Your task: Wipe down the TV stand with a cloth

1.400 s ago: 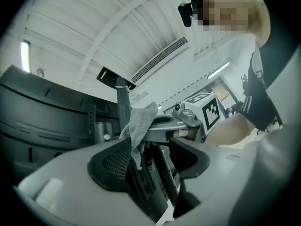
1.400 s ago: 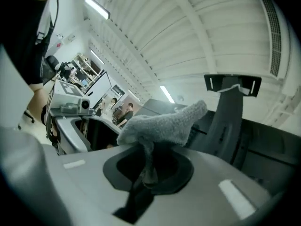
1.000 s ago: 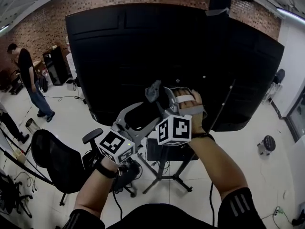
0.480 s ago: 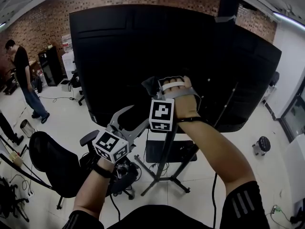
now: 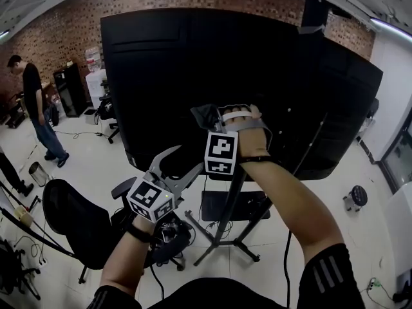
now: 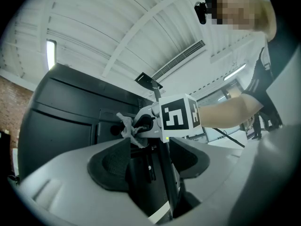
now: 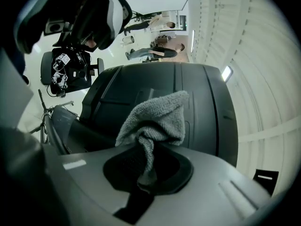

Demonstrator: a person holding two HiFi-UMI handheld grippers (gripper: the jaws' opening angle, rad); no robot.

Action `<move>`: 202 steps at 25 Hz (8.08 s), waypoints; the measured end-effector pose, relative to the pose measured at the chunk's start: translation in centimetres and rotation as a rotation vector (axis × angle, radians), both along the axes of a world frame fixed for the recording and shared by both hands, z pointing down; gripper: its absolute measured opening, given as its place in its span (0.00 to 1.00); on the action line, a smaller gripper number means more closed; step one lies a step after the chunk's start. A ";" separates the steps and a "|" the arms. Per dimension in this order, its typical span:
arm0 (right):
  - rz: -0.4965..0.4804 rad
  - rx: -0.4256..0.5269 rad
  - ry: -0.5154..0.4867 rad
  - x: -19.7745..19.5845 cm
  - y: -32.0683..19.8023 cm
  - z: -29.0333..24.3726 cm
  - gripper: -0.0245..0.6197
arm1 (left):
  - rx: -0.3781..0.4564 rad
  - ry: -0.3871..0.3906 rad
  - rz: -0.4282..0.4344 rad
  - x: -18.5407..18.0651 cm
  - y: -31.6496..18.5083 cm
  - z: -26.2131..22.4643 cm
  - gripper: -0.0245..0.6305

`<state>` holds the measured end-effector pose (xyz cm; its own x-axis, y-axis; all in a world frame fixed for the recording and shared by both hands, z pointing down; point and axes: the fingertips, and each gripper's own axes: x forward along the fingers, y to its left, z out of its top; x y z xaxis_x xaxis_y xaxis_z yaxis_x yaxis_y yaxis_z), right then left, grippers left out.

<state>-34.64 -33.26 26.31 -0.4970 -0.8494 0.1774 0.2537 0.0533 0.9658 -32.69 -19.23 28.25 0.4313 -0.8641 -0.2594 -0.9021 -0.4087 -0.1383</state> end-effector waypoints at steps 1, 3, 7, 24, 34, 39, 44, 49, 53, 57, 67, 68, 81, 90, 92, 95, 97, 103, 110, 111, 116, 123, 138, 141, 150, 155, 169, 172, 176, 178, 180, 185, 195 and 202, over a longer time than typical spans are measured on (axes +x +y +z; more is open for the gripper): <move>-0.001 -0.006 -0.004 -0.1 -0.1 0.0 0.08 | -0.002 0.000 -0.004 -0.4 0.1 0.2 0.47; -0.010 -0.012 -0.013 -0.2 -0.1 0.0 0.08 | -0.006 0.002 -0.010 -1.1 0.4 0.5 0.47; -0.035 -0.045 -0.056 -0.2 -0.1 0.2 0.08 | -0.013 0.001 -0.013 -1.8 0.6 1.0 0.47; -0.234 -0.059 -0.135 -6.5 3.7 0.5 0.09 | -0.026 0.015 -0.046 -3.6 0.6 1.1 0.45; -0.321 -0.151 -0.189 -9.8 6.2 1.2 0.09 | -0.037 0.016 -0.113 -5.9 2.7 1.6 0.46; -0.446 -0.409 -0.435 -7.1 9.8 -1.6 0.09 | -0.023 0.002 -0.091 -4.4 2.6 1.3 0.46; -0.459 -0.483 -0.578 -0.9 9.9 -4.4 0.09 | 0.014 -0.015 -0.035 0.0 1.8 0.0 0.47; -0.437 -0.515 -0.723 6.2 7.9 -6.6 0.09 | 0.050 -0.045 0.038 4.9 0.4 -1.7 0.47; -0.405 -0.655 -0.856 10.9 6.0 -6.9 0.09 | 0.053 -0.044 0.078 7.9 -0.7 -2.8 0.47; -0.368 -0.813 -0.970 14.4 3.4 -5.5 0.09 | 0.035 -0.045 0.109 10.5 -1.8 -1.8 0.47; -0.343 -1.106 -1.054 15.6 0.0 0.7 0.09 | -0.059 -0.016 0.101 12.6 -3.0 1.5 0.47; -0.358 -1.124 -1.075 15.6 -0.2 0.8 0.09 | -0.064 -0.019 0.098 12.7 -3.0 1.8 0.47; -0.311 -1.158 -1.088 15.5 0.3 6.6 0.09 | -0.144 -0.003 0.071 12.9 -3.7 5.9 0.47; -0.210 -1.231 -1.070 15.5 0.2 15.1 0.10 | -0.223 0.014 0.074 13.1 -5.1 10.5 0.47; -0.189 -1.238 -1.063 15.6 0.2 17.0 0.10 | -0.243 0.006 0.074 13.2 -5.4 11.8 0.47; -0.152 -1.237 -1.050 15.8 0.1 19.7 0.10 | -0.283 0.005 0.076 13.1 -5.8 14.3 0.47; -0.124 -1.240 -1.038 15.8 0.1 21.8 0.11 | -0.317 0.014 0.077 12.8 -6.1 16.2 0.47; -0.033 -1.299 -0.972 15.3 0.9 29.6 0.14 | -0.412 0.029 0.083 12.4 -6.1 22.2 0.47; 0.062 -1.335 -0.902 14.2 1.7 37.9 0.13 | -0.476 0.073 0.081 11.3 -5.6 26.8 0.47; 0.074 -1.328 -0.908 14.2 1.6 38.7 0.12 | -0.487 0.075 0.080 11.2 -5.5 27.5 0.47; 0.163 -1.315 -0.938 15.0 0.9 43.3 0.10 | -0.533 0.086 0.086 11.0 -4.8 30.7 0.47; 0.306 -1.410 -0.925 15.7 0.6 52.1 0.10 | -0.591 0.091 0.106 11.8 -4.5 34.8 0.47; 0.482 -1.491 -0.780 16.1 -0.1 68.2 0.12 | -0.708 0.148 0.117 12.2 -5.9 45.9 0.48; 0.510 -1.510 -0.759 16.0 0.1 70.7 0.12 | -0.723 0.161 0.118 12.6 -6.3 47.3 0.48; 0.544 -1.541 -0.799 17.0 0.5 71.3 0.10 | -0.734 0.142 0.134 14.0 -6.6 47.5 0.48; 0.426 -1.519 -0.954 19.0 0.4 62.6 0.09 | -0.665 0.100 0.154 15.6 -6.7 42.9 0.48; -0.054 -1.168 -1.213 27.2 1.2 27.2 0.09 | -0.361 0.030 0.242 25.0 -7.3 22.2 0.48; -0.155 -1.095 -1.252 29.6 1.0 19.5 0.09 | -0.281 0.007 0.259 26.6 -7.6 17.2 0.48; -0.233 -1.024 -1.314 33.4 0.3 11.5 0.09 | -0.186 -0.027 0.252 28.0 -7.2 11.7 0.48; -0.249 -1.001 -1.319 35.0 -0.6 8.4 0.09 | -0.147 -0.027 0.234 28.2 -7.0 9.5 0.48; -0.255 -0.977 -1.308 36.4 -1.8 5.8 0.09 | -0.126 -0.029 0.224 28.5 -6.9 7.8 0.48; -0.286 -0.931 -1.245 37.3 -4.1 -0.3 0.09 | -0.083 -0.087 0.224 29.6 -7.5 4.9 0.48; -0.293 -0.895 -1.173 35.7 -7.3 -4.7 0.10 | -0.034 -0.082 0.206 30.5 -8.4 1.6 0.48; -0.298 -0.943 -1.201 36.4 -7.8 -2.1 0.10 | -0.077 -0.074 0.197 30.3 -9.4 3.9 0.48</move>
<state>1.77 -41.10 24.23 -0.8581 -0.5119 -0.0400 -0.5046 0.8264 0.2500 -2.43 -28.66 32.12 0.6089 -0.7776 -0.1568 -0.7925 -0.5878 -0.1625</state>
